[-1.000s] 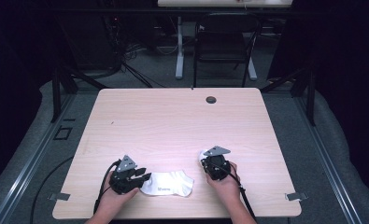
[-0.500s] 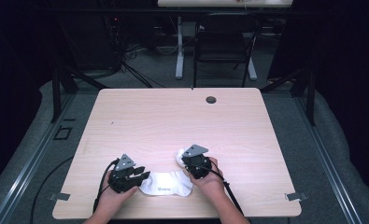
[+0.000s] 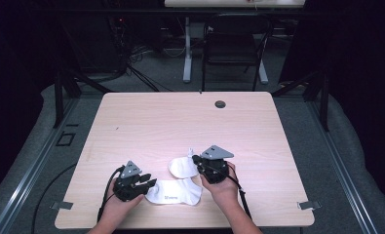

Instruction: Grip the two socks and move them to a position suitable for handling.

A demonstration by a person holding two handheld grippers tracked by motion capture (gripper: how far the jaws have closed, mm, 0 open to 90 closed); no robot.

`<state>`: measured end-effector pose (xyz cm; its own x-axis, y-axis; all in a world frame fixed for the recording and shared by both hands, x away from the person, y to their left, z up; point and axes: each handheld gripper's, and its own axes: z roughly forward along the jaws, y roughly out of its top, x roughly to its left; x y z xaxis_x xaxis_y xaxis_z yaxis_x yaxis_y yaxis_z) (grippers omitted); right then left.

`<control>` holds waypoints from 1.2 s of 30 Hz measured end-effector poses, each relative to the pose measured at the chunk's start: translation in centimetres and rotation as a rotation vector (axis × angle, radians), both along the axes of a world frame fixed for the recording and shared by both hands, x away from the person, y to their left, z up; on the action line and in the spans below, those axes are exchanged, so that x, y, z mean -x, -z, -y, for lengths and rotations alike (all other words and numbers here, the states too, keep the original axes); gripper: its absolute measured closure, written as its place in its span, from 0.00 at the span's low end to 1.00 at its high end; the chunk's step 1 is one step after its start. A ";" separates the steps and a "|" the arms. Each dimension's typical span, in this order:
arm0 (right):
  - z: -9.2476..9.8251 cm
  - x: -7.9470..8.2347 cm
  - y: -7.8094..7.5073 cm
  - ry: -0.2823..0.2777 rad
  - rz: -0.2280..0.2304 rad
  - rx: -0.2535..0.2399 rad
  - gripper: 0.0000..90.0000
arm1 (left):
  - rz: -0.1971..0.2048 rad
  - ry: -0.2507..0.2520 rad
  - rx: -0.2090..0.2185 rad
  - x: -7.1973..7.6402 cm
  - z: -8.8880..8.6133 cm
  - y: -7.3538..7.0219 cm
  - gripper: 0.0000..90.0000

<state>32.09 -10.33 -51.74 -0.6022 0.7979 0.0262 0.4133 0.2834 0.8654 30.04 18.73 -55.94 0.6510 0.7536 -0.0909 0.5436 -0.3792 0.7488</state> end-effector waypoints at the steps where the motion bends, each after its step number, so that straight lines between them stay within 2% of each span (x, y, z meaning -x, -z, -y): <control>1: 0.4 0.0 0.0 0.011 -0.002 -0.002 0.99 | 0.000 0.000 0.000 0.0 0.0 0.0 0.73; 2: 0.7 0.1 0.1 0.028 -0.005 -0.018 0.99 | -0.001 -0.002 0.001 0.0 0.0 0.0 0.73; 8: 2.5 0.0 1.4 0.085 -0.053 -0.041 0.99 | 0.000 -0.003 -0.005 -0.1 0.2 0.1 0.73; 10: 3.6 -0.2 2.2 0.119 -0.090 -0.066 0.99 | 0.007 -0.004 -0.008 -0.4 0.5 0.1 0.72; 14: 4.4 -0.4 3.0 0.142 -0.110 -0.057 0.99 | 0.014 0.000 0.007 -1.1 1.1 -0.4 0.71; 19: 4.4 -0.4 3.5 0.147 -0.117 -0.049 0.99 | 0.047 0.049 0.001 -2.8 4.2 -1.6 0.72; 21: 4.3 -0.4 3.5 0.144 -0.113 -0.045 0.99 | 0.048 0.056 -0.002 -3.2 4.9 -1.6 0.72; 22: 4.3 -0.4 3.5 0.145 -0.105 -0.043 0.99 | 0.042 0.064 0.007 -3.6 5.6 -1.6 0.72; 25: 4.5 -0.4 3.6 0.150 -0.105 -0.037 0.99 | 0.048 0.077 -0.006 -4.7 7.4 -1.3 0.74; 26: 4.5 -0.4 3.6 0.150 -0.105 -0.037 0.99 | 0.048 0.077 -0.006 -4.7 7.4 -1.3 0.74; 29: 4.8 -0.3 3.7 0.150 -0.106 -0.033 0.99 | 0.018 0.076 -0.029 -5.7 8.4 -0.5 0.75; 31: 4.9 -0.3 3.8 0.151 -0.106 -0.035 0.99 | 0.009 0.075 -0.037 -5.8 8.6 -0.2 0.75; 32: 5.1 -0.4 3.9 0.157 -0.110 -0.030 0.99 | -0.016 0.070 -0.066 -6.2 8.7 0.3 0.74; 36: 5.4 -0.4 3.9 0.161 -0.115 -0.026 0.98 | -0.041 0.047 -0.088 -6.6 8.5 0.8 0.73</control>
<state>32.44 -15.72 -55.64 -0.4588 0.8818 0.1095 0.5477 0.1836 0.8163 36.63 10.23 -56.77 0.6831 0.7284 -0.0532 0.5529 -0.4682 0.6893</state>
